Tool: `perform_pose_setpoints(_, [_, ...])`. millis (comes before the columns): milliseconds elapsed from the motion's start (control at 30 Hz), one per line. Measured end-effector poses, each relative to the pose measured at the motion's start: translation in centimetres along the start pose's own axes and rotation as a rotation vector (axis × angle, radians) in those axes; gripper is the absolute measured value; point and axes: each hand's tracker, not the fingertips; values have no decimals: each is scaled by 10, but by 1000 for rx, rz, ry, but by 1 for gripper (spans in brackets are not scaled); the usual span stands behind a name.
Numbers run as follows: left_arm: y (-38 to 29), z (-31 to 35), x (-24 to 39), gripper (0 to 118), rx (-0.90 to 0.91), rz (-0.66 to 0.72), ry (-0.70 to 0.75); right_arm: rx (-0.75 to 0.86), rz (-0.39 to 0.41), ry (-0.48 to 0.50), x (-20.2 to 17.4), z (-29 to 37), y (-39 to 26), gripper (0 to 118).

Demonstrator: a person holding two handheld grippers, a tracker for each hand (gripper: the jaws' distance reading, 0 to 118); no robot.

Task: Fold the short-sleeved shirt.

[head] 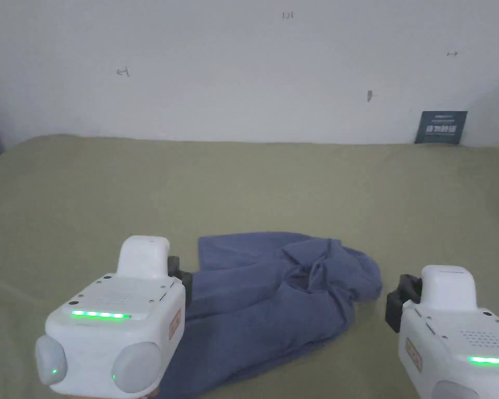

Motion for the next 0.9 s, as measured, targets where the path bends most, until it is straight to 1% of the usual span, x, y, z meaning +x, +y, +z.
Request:
perform_pose_setpoints(100, [-14, 20, -20, 0, -7, 28, 62, 14, 1, 18, -9, 8, -4, 7])
perform_pose_setpoints(167, [-20, 29, -31, 0, 0, 53, 68, 10, 7, 30, -13, 8, -4, 7])
perform_pose_setpoints(300, [-18, 19, -47, 0, -35, 107, 54, 10, 9, 46, -23, 4, -3, 7])
perform_pose_setpoints(400, [-13, -2, -54, 0, -69, 116, 56, 4, 13, 58, -32, -2, -3, 7])
perform_pose_setpoints(533, [-13, -60, -76, 0, -188, 159, 41, -19, 27, 71, -42, -18, -7, 7])
perform_pose_setpoints(633, [-12, -124, -95, 0, -308, 185, 18, -49, 22, 74, -49, -36, -13, 7])
perform_pose_setpoints(667, [-12, -149, -101, 0, -351, 179, 6, -65, 25, 74, -51, -44, -16, 7])
perform_pose_setpoints(767, [-11, -205, -113, 0, -417, 152, 38, -103, 30, 74, -53, -64, -24, 7])
perform_pose_setpoints(800, [-10, -214, -108, 1, -435, 118, 49, -119, 37, 73, -54, -72, -27, 7])
perform_pose_setpoints(833, [-11, -226, -108, 8, -453, 88, 46, -129, 42, 70, -55, -78, -29, 7])
perform_pose_setpoints(867, [-13, -240, -108, 31, -474, 67, 55, -143, 46, 67, -55, -86, -32, 7])
perform_pose_setpoints(900, [-17, -253, -108, 72, -521, 67, 65, -154, 46, 65, -53, -92, -35, 7])
